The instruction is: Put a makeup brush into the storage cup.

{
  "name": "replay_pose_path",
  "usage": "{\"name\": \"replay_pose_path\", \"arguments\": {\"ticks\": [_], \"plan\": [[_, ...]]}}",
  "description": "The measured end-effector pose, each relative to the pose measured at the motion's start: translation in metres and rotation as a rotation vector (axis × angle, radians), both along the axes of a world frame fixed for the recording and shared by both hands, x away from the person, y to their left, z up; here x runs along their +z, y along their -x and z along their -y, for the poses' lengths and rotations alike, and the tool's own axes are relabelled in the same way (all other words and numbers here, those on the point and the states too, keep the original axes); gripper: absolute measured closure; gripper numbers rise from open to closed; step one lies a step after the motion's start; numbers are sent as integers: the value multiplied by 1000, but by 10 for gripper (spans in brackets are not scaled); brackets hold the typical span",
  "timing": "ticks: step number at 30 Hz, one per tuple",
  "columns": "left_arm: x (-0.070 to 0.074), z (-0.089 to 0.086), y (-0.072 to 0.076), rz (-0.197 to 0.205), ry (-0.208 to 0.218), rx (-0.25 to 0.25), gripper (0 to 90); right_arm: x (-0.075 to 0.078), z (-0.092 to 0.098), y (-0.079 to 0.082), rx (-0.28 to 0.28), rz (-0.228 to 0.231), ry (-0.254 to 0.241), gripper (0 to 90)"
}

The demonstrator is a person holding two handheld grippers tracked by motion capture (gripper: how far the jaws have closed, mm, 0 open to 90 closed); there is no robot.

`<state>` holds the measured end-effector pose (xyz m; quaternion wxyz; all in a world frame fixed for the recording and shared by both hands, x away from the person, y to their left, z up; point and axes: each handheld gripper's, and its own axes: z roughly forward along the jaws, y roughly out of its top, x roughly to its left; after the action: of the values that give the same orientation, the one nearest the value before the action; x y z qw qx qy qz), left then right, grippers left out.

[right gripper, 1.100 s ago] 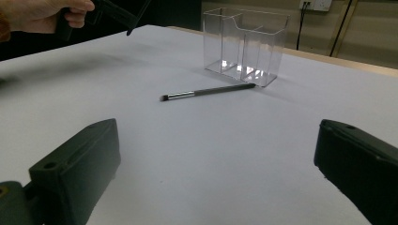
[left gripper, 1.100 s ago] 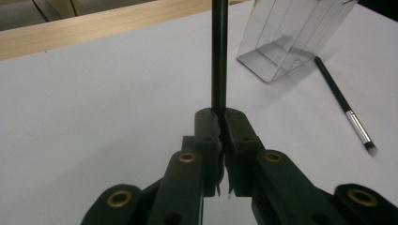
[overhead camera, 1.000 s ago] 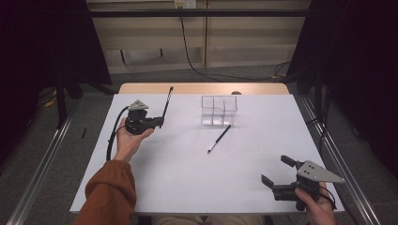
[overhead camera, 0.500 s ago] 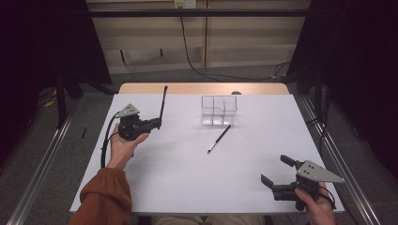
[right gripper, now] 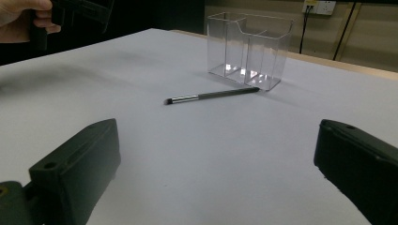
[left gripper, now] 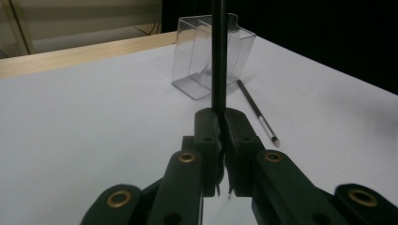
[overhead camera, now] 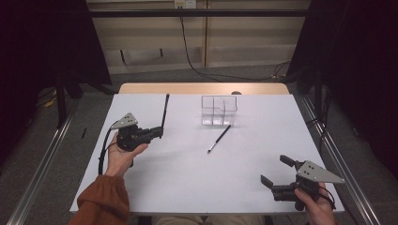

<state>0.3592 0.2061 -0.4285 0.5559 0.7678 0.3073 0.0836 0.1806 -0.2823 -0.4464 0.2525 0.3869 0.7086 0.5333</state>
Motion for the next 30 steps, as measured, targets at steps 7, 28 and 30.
{"name": "replay_pose_path", "arguments": {"ticks": [7, 28, 30], "plan": [[6, 0, 15, 11, 18, -25, 848, 1, -5, 1, 32, 12, -9, 3], [5, 19, 53, 41, 53, -134, 847, 17, -34, -17, 135, 39, -59, 0], [4, 21, 54, 41, 42, -142, 847, 17, -36, -19, 147, 45, -60, 0]]}}
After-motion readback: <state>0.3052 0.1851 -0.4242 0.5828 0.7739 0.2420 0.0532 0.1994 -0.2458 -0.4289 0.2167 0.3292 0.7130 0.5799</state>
